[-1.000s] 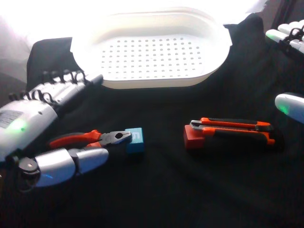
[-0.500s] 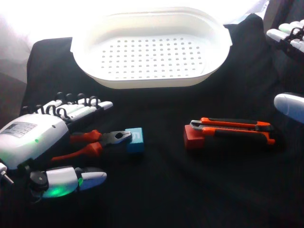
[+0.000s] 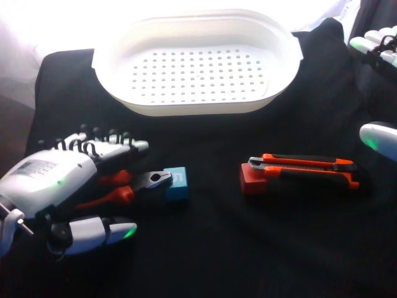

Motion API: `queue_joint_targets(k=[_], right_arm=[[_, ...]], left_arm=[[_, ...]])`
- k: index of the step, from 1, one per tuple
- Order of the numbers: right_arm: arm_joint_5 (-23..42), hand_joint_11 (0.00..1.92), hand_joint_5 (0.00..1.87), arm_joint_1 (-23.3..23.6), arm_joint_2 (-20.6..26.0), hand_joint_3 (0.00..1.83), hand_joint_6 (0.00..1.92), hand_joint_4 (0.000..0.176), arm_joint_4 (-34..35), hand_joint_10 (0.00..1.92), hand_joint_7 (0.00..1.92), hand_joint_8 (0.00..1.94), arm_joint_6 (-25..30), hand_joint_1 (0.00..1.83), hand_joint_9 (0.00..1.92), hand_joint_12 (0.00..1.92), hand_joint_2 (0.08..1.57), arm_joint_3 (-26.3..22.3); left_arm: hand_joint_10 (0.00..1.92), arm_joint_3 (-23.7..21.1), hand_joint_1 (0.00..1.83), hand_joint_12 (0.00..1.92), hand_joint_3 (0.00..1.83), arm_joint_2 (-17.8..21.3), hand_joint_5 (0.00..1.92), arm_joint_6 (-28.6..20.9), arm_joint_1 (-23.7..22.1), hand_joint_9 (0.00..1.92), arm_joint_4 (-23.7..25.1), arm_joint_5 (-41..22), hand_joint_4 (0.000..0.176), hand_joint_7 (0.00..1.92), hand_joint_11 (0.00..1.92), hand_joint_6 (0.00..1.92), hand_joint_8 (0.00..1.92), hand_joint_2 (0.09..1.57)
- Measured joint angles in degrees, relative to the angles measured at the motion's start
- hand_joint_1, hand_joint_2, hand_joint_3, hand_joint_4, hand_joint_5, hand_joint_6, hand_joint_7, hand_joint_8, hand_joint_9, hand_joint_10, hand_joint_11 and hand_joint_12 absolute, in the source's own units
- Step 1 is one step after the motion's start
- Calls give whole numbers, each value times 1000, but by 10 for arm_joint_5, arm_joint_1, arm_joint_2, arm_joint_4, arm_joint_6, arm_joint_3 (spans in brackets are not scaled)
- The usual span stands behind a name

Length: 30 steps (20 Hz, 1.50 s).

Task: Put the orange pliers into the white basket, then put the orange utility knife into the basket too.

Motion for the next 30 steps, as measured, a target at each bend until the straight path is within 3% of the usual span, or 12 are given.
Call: queue_joint_targets(k=[3,11,13,16,17,19,20,21,24,25,28,30], right_arm=[[0,0,0,0,0,0,0,0,0,0,0,0,0,213,0,0,1342,0],[0,0,0,0,0,0,0,0,0,0,0,0,0,269,0,0,1340,0],[0,0,0,0,0,0,0,0,0,0,0,0,0,263,0,0,1343,0],[0,0,0,0,0,0,0,0,0,0,0,0,0,246,0,0,1339,0],[0,0,0,0,0,0,0,0,0,0,0,0,0,244,0,0,1337,0],[0,0,0,0,0,0,0,0,0,0,0,0,0,237,0,0,1342,0],[0,0,0,0,0,0,0,0,0,0,0,0,0,235,0,0,1339,0],[0,0,0,0,0,0,0,0,0,0,0,0,0,204,0,0,1339,0],[0,0,0,0,0,1,0,0,0,0,0,0,0,234,0,0,1346,0],[0,0,0,0,0,0,0,0,0,0,0,0,0,280,0,0,1344,0],[0,0,0,0,0,0,0,0,0,0,0,0,0,292,0,0,1345,0],[0,0,0,0,0,1,0,0,0,0,0,0,0,293,0,0,1348,0]], left_arm=[[624,2,874,1310,3,-4,388,0,0,71,-6,13,6,385,0,14,10,1191],[764,4,945,1414,1,-6,485,0,-2,105,-7,14,0,466,0,34,24,1220],[677,7,961,1352,2,-7,499,-2,-5,178,-8,14,0,484,0,28,22,1244],[1093,11,1086,1589,0,-12,552,0,-9,192,-11,13,0,549,0,56,77,1241],[1221,12,1105,1638,0,-14,519,1,-11,161,-11,12,8,452,0,119,306,1248],[1393,14,1130,1722,0,-14,254,0,-13,100,-12,14,32,159,0,719,951,1254],[1455,14,1181,1721,0,-14,189,0,-13,122,-11,16,34,138,49,912,1067,1249],[1480,15,1237,1703,0,-15,201,0,-13,172,-11,17,5,159,114,986,1131,1226],[1790,16,1347,1894,2,-17,177,0,-15,203,-10,15,12,80,262,1211,1483,1222],[1861,16,1408,1916,8,-17,183,0,-16,459,-14,13,3,284,429,1363,1732,1339],[1883,16,1426,1921,0,-17,151,-1,-19,516,-16,5,0,339,452,1712,1817,1376],[1907,16,1424,1921,2,-17,139,-1,-19,506,-15,5,0,331,482,1744,1826,1382]])
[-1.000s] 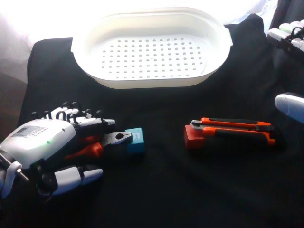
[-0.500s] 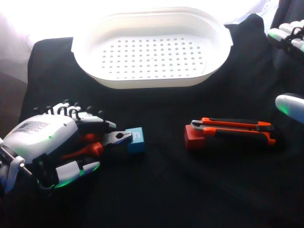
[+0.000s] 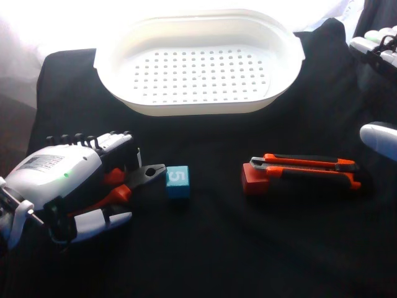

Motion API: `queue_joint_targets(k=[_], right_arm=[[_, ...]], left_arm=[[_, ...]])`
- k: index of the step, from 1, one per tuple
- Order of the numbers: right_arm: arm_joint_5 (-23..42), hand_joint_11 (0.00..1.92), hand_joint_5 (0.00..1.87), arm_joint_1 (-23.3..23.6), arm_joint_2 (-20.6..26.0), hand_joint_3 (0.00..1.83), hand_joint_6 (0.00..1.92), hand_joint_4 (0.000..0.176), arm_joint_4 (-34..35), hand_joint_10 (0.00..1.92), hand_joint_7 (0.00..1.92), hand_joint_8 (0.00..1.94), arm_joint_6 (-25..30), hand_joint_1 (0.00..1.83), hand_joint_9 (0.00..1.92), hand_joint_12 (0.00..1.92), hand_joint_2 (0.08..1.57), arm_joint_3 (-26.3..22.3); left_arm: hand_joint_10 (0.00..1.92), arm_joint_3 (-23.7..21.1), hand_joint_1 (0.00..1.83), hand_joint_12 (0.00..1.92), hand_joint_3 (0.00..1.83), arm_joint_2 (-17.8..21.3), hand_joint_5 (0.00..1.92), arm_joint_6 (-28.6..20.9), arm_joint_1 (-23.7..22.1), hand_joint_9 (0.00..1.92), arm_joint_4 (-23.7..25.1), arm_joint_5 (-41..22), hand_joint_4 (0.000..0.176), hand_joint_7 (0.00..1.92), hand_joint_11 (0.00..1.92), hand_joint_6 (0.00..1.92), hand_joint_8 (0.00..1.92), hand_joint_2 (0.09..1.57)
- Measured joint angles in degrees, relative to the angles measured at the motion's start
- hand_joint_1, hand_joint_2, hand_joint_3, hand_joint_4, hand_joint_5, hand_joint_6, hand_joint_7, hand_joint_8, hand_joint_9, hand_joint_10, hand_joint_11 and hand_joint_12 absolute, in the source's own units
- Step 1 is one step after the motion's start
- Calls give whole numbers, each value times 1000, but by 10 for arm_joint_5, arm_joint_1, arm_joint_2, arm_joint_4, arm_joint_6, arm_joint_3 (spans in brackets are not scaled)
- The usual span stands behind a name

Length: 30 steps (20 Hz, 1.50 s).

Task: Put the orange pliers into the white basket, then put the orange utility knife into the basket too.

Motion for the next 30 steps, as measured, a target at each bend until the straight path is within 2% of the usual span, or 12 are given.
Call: queue_joint_targets(k=[4,5,6,12,13,14,16,21,24,26,27,30], right_arm=[[0,0,0,0,0,1,0,0,0,0,0,0,0,271,0,0,1354,0],[0,0,0,0,0,2,0,0,0,0,0,0,0,269,0,0,1355,0],[0,0,0,0,0,0,0,2,0,0,0,0,0,265,0,0,1346,0],[0,0,0,0,0,2,0,6,1,0,0,0,0,203,0,0,1353,0],[0,0,0,0,0,1,0,16,1,0,0,0,0,205,0,0,1352,0],[0,0,0,0,0,0,0,8,0,0,0,0,0,201,0,0,1347,0],[0,0,0,0,0,0,0,5,1,0,0,0,0,163,0,0,1340,0],[0,0,0,0,0,0,0,0,2,0,0,0,0,235,0,0,1336,0],[0,0,0,0,0,0,0,0,2,0,0,0,0,219,0,0,1336,1],[0,0,0,0,0,1,0,0,2,0,0,0,0,253,0,0,1341,1],[0,0,0,0,0,0,0,0,2,0,0,0,0,232,0,0,1340,1],[0,0,0,0,0,2,0,0,2,0,0,0,0,302,0,0,1348,1]], left_arm=[[1921,-6,1428,1921,1,2,140,5,0,516,7,-3,0,322,648,1768,1833,1386],[1921,-10,1258,1921,3,6,305,7,0,525,13,-3,0,350,636,1810,1841,1424],[1890,-15,1549,1921,0,9,183,9,0,438,18,-4,0,297,593,1758,1810,1344],[1851,-29,1622,1852,0,20,135,-3,0,445,44,-33,0,286,617,1750,1808,1311],[1865,-31,1473,1902,18,22,252,-3,0,460,47,-35,0,316,562,1833,1846,1365],[1887,-33,1266,1917,13,25,288,-3,0,522,50,-38,0,355,573,1864,1864,1423],[1892,-33,1217,1921,6,27,277,-3,-1,550,53,-48,0,376,643,1874,1860,1439],[1920,-41,1234,1921,0,44,339,-3,-3,555,70,-65,0,408,681,1762,1850,1424],[1873,-37,1431,1921,0,44,284,-3,-14,490,69,-66,0,442,391,1680,1762,1363],[1888,-30,1438,1921,0,44,263,-3,-32,474,70,-56,0,433,438,1690,1764,1362],[1839,-26,1587,1921,0,45,261,-3,-40,470,70,-51,0,396,507,1684,1748,1320],[1855,-12,1449,1921,0,45,222,-4,-69,555,69,-28,0,371,560,1617,1787,1353]])
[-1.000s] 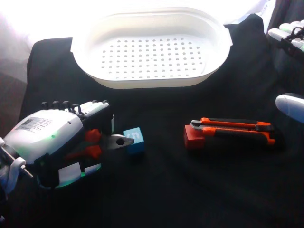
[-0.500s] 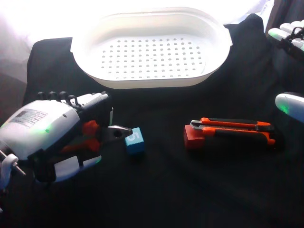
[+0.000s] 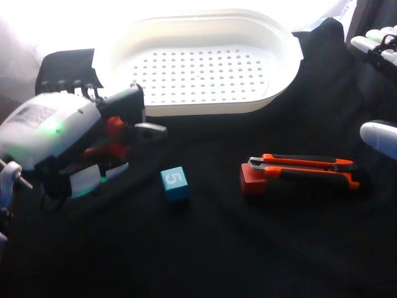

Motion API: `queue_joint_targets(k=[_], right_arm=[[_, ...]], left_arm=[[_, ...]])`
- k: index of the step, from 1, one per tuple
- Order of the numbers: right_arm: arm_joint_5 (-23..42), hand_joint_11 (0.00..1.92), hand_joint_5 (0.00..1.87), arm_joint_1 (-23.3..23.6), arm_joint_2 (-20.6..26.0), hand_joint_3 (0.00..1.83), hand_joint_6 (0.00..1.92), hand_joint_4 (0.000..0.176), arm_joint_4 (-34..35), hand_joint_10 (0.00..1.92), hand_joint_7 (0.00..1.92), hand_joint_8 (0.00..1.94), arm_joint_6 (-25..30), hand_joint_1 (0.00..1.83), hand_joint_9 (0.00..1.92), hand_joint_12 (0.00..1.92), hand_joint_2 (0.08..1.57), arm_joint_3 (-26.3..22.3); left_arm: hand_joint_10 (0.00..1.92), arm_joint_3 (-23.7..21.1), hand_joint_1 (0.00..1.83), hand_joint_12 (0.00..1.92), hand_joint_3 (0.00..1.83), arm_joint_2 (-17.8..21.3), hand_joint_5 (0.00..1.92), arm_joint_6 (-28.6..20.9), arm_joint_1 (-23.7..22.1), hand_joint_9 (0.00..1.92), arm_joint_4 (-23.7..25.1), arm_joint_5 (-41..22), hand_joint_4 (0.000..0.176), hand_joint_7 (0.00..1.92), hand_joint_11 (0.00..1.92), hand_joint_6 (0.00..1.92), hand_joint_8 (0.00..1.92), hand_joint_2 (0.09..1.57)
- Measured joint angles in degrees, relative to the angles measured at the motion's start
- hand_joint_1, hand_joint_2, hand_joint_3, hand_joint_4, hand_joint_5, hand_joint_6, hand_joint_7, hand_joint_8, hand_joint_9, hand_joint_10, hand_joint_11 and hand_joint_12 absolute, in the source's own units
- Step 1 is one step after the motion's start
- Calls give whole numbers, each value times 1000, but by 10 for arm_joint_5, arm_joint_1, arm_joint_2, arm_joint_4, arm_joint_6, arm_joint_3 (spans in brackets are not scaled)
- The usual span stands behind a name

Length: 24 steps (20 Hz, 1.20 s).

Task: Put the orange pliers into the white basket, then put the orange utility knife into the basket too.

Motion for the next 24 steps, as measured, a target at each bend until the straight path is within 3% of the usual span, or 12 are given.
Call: queue_joint_targets(k=[2,5,8,13,14,15,19,20,21,22,23,24], right_arm=[[0,0,0,0,0,4,0,0,0,0,0,0,0,334,0,0,1362,0],[0,0,0,0,0,0,0,0,2,0,0,0,0,314,0,0,1349,0],[0,0,0,0,0,0,0,0,2,0,0,0,0,231,0,0,1346,0],[-1,0,0,0,-3,0,0,10,2,0,0,0,0,228,0,0,1333,1],[0,0,0,0,-3,0,0,0,0,0,0,0,0,230,0,0,1334,1],[0,0,0,0,-3,0,0,18,0,0,0,0,0,214,0,0,1334,1],[-1,0,0,0,-9,0,0,23,0,0,0,0,0,335,0,0,1339,4],[-5,0,0,0,-9,0,0,21,1,0,0,0,0,343,0,0,1341,4],[-6,0,0,0,-10,2,0,12,4,0,0,0,0,355,0,0,1348,5],[-5,0,0,0,-10,5,0,9,3,0,0,0,0,345,0,0,1355,5],[-5,0,0,0,-10,5,0,4,2,0,0,0,0,348,0,0,1358,5],[-5,0,0,0,-10,5,0,0,3,0,0,0,0,348,0,0,1359,5]], left_arm=[[1854,11,1438,1921,0,-2,172,0,-19,571,2,21,0,373,759,1669,1780,1355],[1912,38,1274,1921,2,-17,318,0,-64,586,3,55,0,376,791,1678,1858,1408],[1921,77,1239,1921,1,-45,346,0,-118,544,2,97,0,409,543,1693,1871,1419],[1921,136,1229,1921,0,-92,347,66,-198,540,-42,190,0,417,600,1770,1818,1420],[1921,158,1224,1921,2,-108,322,67,-214,513,-52,209,0,414,449,1798,1836,1429],[1907,176,1227,1921,1,-122,306,67,-227,520,-57,228,0,419,417,1812,1828,1428],[1876,271,1223,1921,0,-188,288,70,-269,514,-108,308,0,408,302,1825,1835,1432],[1843,287,1380,1921,0,-199,134,70,-271,497,-118,320,0,376,226,1510,1804,1383],[1599,306,1275,1878,0,-213,125,70,-272,318,-140,341,0,485,218,1247,1727,1362],[1212,313,1146,1780,0,-217,107,70,-270,161,-151,360,0,215,43,797,895,1272],[820,317,1103,1506,0,-219,136,71,-270,77,-152,369,0,219,8,476,407,1222],[163,321,945,646,0,-222,26,71,-270,15,-156,378,0,43,1,170,110,1175]])
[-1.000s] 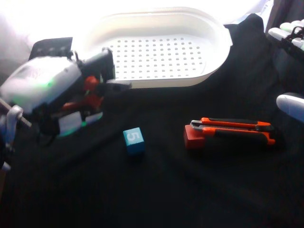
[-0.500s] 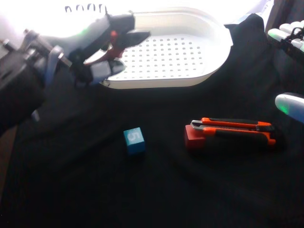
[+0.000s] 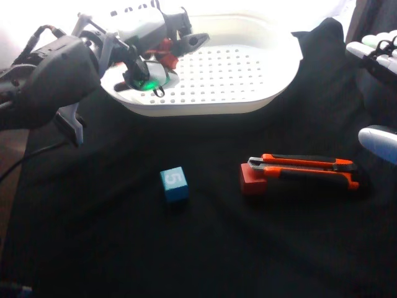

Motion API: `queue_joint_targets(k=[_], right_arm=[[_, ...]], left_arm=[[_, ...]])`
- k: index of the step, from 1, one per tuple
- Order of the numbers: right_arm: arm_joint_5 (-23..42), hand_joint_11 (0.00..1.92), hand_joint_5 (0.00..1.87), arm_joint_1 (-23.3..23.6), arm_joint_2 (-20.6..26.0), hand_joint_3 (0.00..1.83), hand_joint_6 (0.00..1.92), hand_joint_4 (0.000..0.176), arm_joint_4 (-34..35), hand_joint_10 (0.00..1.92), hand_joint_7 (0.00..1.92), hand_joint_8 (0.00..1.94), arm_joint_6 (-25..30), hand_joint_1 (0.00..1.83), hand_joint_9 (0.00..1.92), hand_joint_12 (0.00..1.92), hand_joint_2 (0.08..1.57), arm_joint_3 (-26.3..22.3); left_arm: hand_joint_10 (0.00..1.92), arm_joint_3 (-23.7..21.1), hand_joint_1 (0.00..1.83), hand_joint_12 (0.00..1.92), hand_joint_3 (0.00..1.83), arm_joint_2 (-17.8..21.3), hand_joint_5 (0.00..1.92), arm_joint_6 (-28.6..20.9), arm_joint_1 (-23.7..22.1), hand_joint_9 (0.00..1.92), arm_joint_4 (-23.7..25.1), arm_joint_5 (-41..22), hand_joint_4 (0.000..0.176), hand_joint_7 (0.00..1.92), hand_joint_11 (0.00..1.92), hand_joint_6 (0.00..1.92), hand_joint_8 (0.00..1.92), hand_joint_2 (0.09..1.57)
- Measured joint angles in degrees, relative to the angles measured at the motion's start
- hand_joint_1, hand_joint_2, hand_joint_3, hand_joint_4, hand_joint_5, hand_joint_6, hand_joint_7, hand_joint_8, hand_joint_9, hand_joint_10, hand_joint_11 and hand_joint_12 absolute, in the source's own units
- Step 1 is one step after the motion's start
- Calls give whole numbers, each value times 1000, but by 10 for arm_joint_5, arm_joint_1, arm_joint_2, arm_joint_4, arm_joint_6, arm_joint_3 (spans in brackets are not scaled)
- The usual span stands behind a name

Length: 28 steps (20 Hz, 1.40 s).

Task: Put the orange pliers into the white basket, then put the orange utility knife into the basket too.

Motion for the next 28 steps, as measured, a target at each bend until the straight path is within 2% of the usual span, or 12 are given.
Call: queue_joint_targets(k=[1,2,4,7,14,18,21,22,24,25,27,28], right_arm=[[1,0,0,0,0,3,0,5,-1,0,0,0,0,365,0,0,1357,0],[0,0,0,0,0,3,0,2,-1,0,0,0,0,374,0,0,1359,0],[0,0,0,0,0,4,0,0,0,0,0,0,0,379,0,0,1364,0],[0,0,0,0,0,2,0,0,-1,0,0,0,0,401,0,0,1362,0],[1,0,0,0,8,0,0,8,-28,0,0,0,6,496,0,0,1225,-11],[-14,0,0,0,3,0,0,62,-49,0,0,0,12,500,0,0,1164,-12],[-46,0,0,0,-16,0,0,35,-47,0,0,0,24,498,0,0,1167,1],[-57,0,0,0,-23,0,0,23,-47,0,0,0,24,542,0,0,1165,5],[-80,0,0,10,-40,0,0,34,-49,0,0,0,25,561,0,0,1173,16],[-94,1,0,18,-51,0,0,1,-49,1,0,0,25,591,2,0,1178,23],[-115,33,0,26,-65,0,0,0,-51,2,0,0,25,617,5,17,1174,32],[-126,28,0,31,-72,8,0,0,-51,8,0,0,26,596,21,21,1199,36]], left_arm=[[32,4,876,128,0,-2,4,-1,0,2,-1,2,3,8,0,33,21,1134],[6,5,797,25,0,-2,0,0,-1,0,-3,-1,38,1,0,6,3,1079],[0,9,539,0,0,-3,0,5,-1,0,-8,-6,149,0,0,0,0,971],[0,-14,346,0,0,5,0,16,-1,0,-4,-11,175,0,0,0,0,906],[0,-160,400,0,18,134,0,2,42,0,95,-150,156,0,0,0,0,1001],[0,-216,412,0,12,171,0,-11,80,0,146,-206,104,0,0,0,0,1082],[0,-242,483,0,11,191,0,-17,112,0,151,-245,136,0,0,0,0,1094],[0,-248,518,0,8,200,0,-28,125,0,153,-260,123,0,0,0,0,1093],[0,-262,489,0,6,217,0,-37,150,0,158,-287,141,0,0,0,0,1094],[0,-272,516,0,10,225,0,-38,163,0,157,-303,115,0,0,0,0,1108],[0,-284,517,0,11,232,0,-39,183,0,159,-327,102,0,0,0,0,1119],[0,-289,558,0,18,232,0,-40,189,0,158,-333,60,0,0,0,0,1153]])
